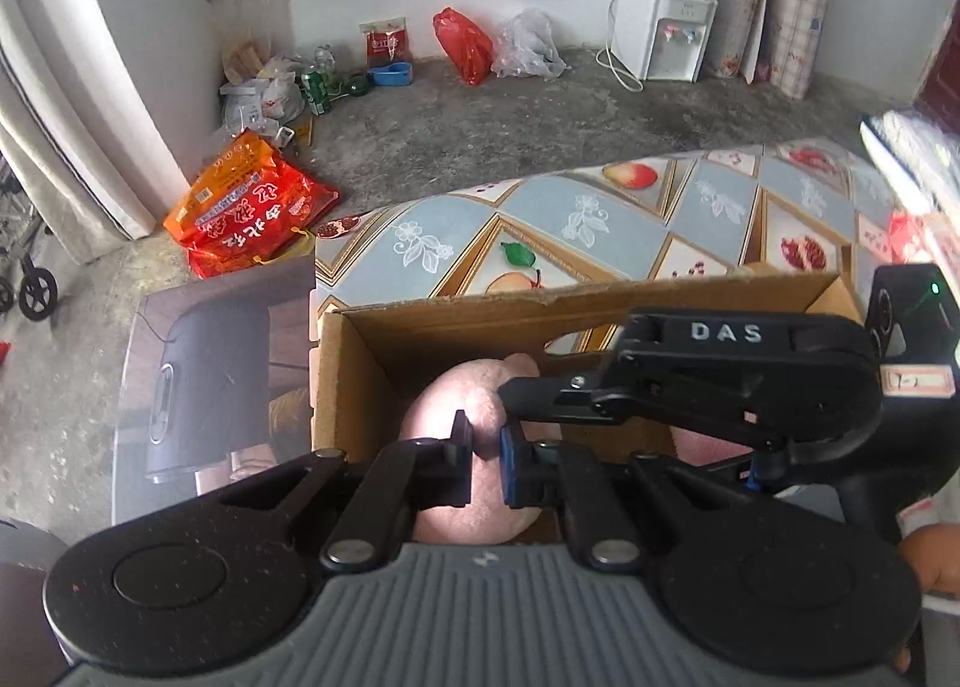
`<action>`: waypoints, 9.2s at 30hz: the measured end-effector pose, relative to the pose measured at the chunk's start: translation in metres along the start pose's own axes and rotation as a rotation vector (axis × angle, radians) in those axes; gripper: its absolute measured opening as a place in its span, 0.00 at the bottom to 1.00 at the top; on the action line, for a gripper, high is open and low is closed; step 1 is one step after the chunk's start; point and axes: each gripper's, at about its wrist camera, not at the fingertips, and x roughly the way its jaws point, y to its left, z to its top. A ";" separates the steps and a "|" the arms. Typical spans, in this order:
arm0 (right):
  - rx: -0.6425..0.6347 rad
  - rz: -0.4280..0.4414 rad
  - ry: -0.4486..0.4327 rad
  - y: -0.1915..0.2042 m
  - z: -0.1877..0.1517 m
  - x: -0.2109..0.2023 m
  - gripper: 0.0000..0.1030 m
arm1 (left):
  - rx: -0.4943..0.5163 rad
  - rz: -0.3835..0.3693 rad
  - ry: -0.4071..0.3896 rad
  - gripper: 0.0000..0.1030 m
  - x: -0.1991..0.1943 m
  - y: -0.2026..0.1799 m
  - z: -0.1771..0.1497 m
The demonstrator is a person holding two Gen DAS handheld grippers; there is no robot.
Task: Organize soft objects
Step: 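Carry the plush toy into the cardboard box and release it, then move both tools back toward the medicine box and wipes pack, then close the left tool on the blue-and-white medicine box while the right tool grips it too, then carry the medicine box with both tools over the cardboard box, then open both tools to drop the medicine box beside the pink sponge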
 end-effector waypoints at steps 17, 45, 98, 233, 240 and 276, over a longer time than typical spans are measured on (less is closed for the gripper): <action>-0.091 -0.063 -0.031 0.006 0.006 -0.063 0.60 | -0.073 0.059 0.017 0.22 0.012 0.003 0.010; -0.289 0.093 -0.195 0.024 0.008 -0.227 0.60 | -0.223 -0.091 -0.048 0.52 -0.055 -0.060 0.007; -0.207 -0.353 -0.320 -0.164 0.155 -0.482 0.40 | 0.091 -0.442 0.279 0.52 0.014 -0.411 -0.022; -0.545 -0.257 0.364 0.077 0.041 -0.102 0.21 | -0.242 -0.068 0.205 0.74 0.024 -0.053 -0.035; -0.565 -0.364 0.375 0.063 0.049 -0.060 0.21 | -0.218 -0.053 0.258 0.73 0.059 -0.043 -0.042; -0.461 -0.302 -0.089 0.048 0.024 -0.229 0.40 | -0.235 -0.134 0.423 0.57 0.075 -0.050 -0.078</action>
